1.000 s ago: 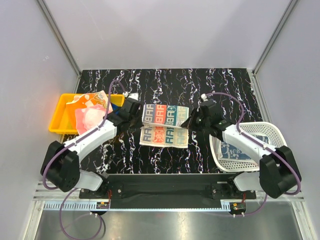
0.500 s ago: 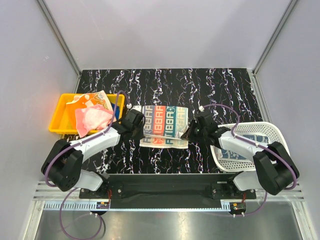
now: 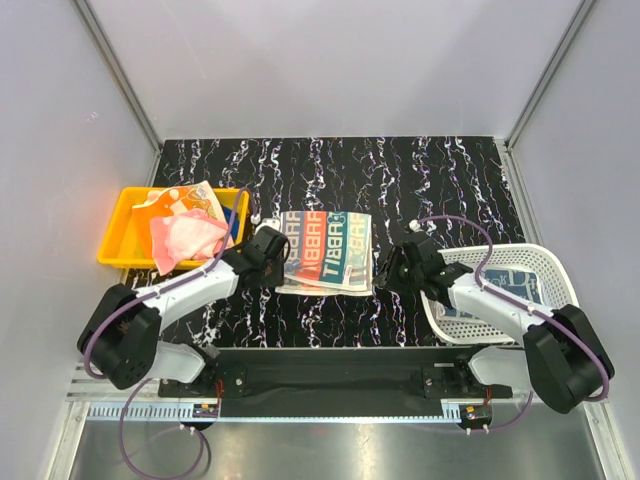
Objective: Fold and stack the towels
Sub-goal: Fold the towel
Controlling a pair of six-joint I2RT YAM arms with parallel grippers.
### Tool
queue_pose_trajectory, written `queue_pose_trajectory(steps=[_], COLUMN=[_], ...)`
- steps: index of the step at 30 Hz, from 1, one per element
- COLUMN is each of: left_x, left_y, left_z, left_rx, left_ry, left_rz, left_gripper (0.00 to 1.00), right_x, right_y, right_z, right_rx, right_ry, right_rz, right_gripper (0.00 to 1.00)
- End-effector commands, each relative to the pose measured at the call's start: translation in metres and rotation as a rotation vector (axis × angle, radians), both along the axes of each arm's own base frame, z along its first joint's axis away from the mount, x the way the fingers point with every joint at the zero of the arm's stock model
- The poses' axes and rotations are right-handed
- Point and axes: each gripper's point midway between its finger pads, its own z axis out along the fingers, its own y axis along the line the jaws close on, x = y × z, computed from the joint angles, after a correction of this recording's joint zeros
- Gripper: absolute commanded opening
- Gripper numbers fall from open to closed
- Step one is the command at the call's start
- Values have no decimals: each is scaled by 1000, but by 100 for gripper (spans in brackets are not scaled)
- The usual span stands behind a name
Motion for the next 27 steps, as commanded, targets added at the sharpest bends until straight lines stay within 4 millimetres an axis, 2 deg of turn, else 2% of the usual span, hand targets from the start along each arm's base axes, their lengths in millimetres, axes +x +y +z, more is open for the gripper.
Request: queue_pose_trajectory(steps=[1, 7, 10, 12, 13, 15, 16, 20, 22, 23, 27], left_x=[8, 13, 18, 23, 27, 35, 36, 39, 38, 37, 33], left_y=[-8, -11, -15, -15, -14, -19, -19, -24, -24, -23, -21], left_z=[34, 62, 66, 61, 47, 37, 24, -3, -11, -16, -20], left_rx=[-29, -45, -50, -24, 17, 25, 45, 59, 68, 75, 73], left_ry=[-89, -118, -144, -139, -115, -106, -83, -31, -16, -4, 3], left_rz=[-12, -12, -10, -8, 1, 14, 20, 39, 43, 46, 49], left_gripper=[39, 43, 45, 45, 45, 43, 43, 39, 38, 38, 37], right_x=[17, 26, 30, 33, 32, 32, 31, 29, 27, 26, 23], right_y=[-3, 13, 21, 23, 23, 25, 27, 26, 24, 23, 18], right_z=[18, 8, 6, -3, -7, -15, -16, -24, -26, -27, -24], right_rx=[-37, -68, -100, -125, -134, -143, -141, -162, -169, -173, -179], right_ry=[-69, -50, -62, -47, -42, -33, -32, -24, -19, -19, -26], right_rz=[-8, 49, 62, 69, 70, 73, 76, 73, 73, 74, 68], right_gripper=[41, 45, 45, 44, 44, 44, 44, 43, 37, 30, 11])
